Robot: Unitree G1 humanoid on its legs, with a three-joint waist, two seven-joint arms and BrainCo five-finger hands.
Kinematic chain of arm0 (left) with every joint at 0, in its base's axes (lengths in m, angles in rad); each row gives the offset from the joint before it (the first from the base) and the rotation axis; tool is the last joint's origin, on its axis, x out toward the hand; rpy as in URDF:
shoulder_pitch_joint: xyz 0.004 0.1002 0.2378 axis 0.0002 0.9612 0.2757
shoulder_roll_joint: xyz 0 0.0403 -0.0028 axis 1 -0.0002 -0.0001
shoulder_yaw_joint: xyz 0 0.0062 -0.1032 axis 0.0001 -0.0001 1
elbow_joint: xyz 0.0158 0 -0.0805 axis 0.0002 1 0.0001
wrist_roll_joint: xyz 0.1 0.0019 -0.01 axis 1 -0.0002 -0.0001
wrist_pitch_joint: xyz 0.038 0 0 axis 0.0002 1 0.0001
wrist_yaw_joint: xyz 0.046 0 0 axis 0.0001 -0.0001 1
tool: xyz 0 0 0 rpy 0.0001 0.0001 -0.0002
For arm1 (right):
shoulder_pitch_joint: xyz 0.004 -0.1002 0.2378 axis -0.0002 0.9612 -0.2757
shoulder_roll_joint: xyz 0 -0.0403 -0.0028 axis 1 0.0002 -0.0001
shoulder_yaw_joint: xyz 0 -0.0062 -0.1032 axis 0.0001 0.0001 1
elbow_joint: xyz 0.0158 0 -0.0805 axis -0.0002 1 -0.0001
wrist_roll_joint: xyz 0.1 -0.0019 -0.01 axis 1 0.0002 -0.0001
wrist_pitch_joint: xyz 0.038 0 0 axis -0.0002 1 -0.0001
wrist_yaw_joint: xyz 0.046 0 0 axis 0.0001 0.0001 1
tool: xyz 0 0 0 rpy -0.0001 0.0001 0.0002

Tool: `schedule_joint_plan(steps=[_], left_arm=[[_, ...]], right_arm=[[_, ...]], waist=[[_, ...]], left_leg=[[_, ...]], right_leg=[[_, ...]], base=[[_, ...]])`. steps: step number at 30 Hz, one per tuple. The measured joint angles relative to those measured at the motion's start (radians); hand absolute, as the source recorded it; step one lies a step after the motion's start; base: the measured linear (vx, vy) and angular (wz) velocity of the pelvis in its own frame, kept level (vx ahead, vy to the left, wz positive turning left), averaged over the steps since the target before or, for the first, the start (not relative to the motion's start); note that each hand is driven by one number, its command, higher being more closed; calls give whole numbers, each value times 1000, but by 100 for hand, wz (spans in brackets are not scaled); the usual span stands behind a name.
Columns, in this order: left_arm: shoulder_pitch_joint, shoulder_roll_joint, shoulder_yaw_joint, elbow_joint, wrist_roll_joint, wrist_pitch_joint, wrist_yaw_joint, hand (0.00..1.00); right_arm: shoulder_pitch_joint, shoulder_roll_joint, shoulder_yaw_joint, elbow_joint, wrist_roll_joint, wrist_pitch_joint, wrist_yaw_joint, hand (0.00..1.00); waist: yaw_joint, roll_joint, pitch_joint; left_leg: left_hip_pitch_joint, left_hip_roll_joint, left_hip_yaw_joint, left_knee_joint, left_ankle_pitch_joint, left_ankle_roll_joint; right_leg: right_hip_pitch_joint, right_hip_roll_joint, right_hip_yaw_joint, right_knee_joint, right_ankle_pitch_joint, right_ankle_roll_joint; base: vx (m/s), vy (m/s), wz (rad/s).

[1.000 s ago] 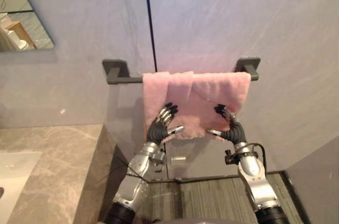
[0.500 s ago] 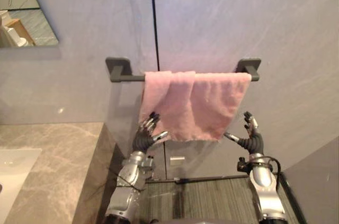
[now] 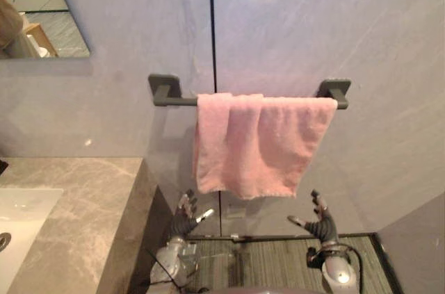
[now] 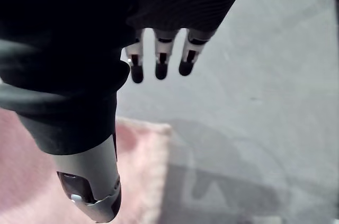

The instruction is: Organize washtable

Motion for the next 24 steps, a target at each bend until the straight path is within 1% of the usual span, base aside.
schedule_joint_plan(steps=[2, 3, 7, 10, 12, 14, 18, 21, 23, 24], left_arm=[[1, 0, 4, 68, 3, 11, -8, 0], [1, -3, 18, 111, 21, 14, -8, 0], [1, -3, 39, 223, 44, 18, -5, 0], [1, -3, 68, 314, 67, 19, 12, 0], [-14, 3, 78, 348, 69, 17, 18, 0], [-42, 14, 78, 420, 83, 17, 34, 0], [-67, 17, 104, 486, 117, 18, 40, 0], [-74, 27, 119, 524, 123, 18, 46, 0], [-90, 29, 126, 528, 126, 19, 60, 0], [-95, 31, 137, 528, 126, 19, 63, 0]], right_arm=[[2, 7, 14, 60, -1, 3, 7, 0], [2, 9, 31, 98, -2, 4, 8, 0], [-4, 8, 47, 211, -9, 7, 8, 0], [-15, 7, 47, 307, -9, 18, 7, 0], [-23, 5, 47, 370, -9, 25, 7, 0], [-49, 5, 47, 423, -5, 37, 6, 0], [-96, 2, 48, 500, -8, 41, 5, 0], [-132, -10, 54, 542, -10, 44, 5, 0], [-158, -15, 71, 551, -11, 50, 2, 0], [-185, -15, 73, 551, -11, 55, 0, 0]], waist=[[1, 1, 0], [1, 2, 0], [1, 2, -1], [1, 2, -1], [2, 6, -1], [-1, 11, 1], [1, 16, 5], [4, 13, 16], [11, 9, 19], [23, 5, 33]], left_leg=[[1, 0, 0, 0, -1, -1], [0, 0, 0, 0, -3, -5], [-7, -1, 1, 0, -4, -5], [-8, -1, 1, 0, -4, -5], [-9, -1, 0, 0, -4, -5], [-9, -1, 0, 0, -3, -3], [-1, -2, 0, -1, 0, 0], [-11, -2, 3, 0, 0, 0], [-48, 1, 14, 3, -1, -2], [-69, 2, 29, 8, -2, -4]], right_leg=[[0, 0, 0, 2, -5, 1], [0, 0, 0, 1, -5, 1], [0, -1, 0, 1, -6, 2], [-1, -2, 0, 0, -7, 3], [-1, -1, 0, -1, -7, 2], [-1, -1, 1, -1, -7, 2], [-1, -1, 2, -2, -7, 2], [-5, 1, 5, -2, -7, 2], [-63, 7, 21, 21, -7, 2], [-99, 7, 38, 47, -7, 2]], base=[[-19, -7, 1], [0, 0, 0], [0, 0, 0], [0, 0, 0], [0, 0, 0], [0, 0, 0], [-1, -3, -1], [-12, -6, -2], [-23, -15, -22], [30, -2, -34]])
